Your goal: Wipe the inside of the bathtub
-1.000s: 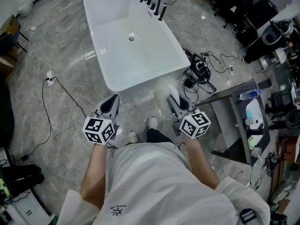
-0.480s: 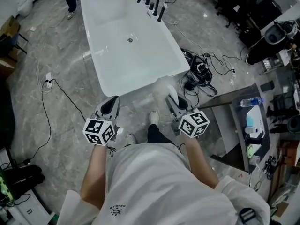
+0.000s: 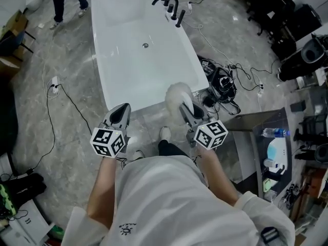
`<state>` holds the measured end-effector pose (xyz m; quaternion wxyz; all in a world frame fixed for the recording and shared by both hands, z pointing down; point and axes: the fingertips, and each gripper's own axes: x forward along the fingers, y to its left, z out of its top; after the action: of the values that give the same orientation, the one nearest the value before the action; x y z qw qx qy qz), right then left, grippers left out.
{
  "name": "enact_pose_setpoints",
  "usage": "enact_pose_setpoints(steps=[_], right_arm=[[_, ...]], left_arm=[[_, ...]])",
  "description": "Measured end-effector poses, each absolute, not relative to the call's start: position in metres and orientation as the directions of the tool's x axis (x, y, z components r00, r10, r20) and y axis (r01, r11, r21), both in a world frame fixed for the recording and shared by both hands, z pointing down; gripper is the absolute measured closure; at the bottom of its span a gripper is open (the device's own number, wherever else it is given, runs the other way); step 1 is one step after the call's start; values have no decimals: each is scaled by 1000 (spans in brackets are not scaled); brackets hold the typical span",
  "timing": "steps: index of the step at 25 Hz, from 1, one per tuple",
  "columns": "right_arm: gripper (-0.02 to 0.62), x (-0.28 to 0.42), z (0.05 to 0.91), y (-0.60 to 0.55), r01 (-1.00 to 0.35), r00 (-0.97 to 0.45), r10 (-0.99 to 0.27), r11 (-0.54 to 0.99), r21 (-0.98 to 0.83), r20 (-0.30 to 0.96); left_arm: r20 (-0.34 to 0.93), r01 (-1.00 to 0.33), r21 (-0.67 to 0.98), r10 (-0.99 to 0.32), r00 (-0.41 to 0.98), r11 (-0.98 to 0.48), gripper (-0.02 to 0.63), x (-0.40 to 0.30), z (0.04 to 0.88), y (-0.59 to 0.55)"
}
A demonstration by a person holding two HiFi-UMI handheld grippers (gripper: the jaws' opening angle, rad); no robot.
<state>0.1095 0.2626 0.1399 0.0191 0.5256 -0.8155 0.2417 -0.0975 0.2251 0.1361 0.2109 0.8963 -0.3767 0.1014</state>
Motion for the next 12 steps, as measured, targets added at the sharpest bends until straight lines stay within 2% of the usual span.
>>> enact_pose_setpoints(steps=[12], right_arm=[[502,155,168,214,-793,-578,-756,433,-428,308]], left_arm=[[407,-818,271,-710,575,-507,595,-59,147,197]])
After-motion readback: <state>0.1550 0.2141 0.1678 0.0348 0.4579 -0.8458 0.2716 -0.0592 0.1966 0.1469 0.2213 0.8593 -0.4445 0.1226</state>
